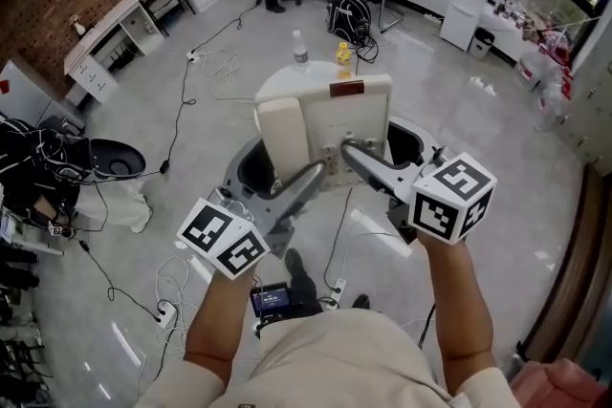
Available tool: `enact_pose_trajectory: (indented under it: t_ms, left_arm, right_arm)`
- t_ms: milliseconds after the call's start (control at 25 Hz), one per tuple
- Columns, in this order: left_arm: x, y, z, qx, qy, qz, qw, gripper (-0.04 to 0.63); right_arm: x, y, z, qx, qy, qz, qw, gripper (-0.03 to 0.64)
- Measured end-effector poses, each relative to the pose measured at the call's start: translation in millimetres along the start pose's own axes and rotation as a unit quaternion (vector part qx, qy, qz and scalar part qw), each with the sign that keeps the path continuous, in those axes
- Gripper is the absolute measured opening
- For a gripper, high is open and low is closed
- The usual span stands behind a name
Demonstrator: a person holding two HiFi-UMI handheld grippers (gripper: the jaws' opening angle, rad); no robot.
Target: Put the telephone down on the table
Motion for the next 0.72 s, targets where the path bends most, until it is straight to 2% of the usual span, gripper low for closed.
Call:
enact_pose_trajectory:
  t_ms: [360,720]
  left_arm:
    - [10.1,112.6,-37.8,-0.047,0.003,0.02,0.9987,0.374]
    - [23.2,209.8,-56.2,-0.065,0.007,0.036,0.9972,0.374]
  right_arm:
    - [-6.8,-27.8,-95.3,-0.049,-0.008,0.003,0.999,0.272]
    - [-15.0,-42.8,-185.7,-0.074,-0.004,0.006,0.997,0.272]
Point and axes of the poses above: the fingertips, and each gripper's own axes: z backward along the fingers, y to its left, x out of its top, the point moved 9 cm from there along z, backward along the fingers, and after that the axes turned 14 degrees about -y, right-handed, at the moved point
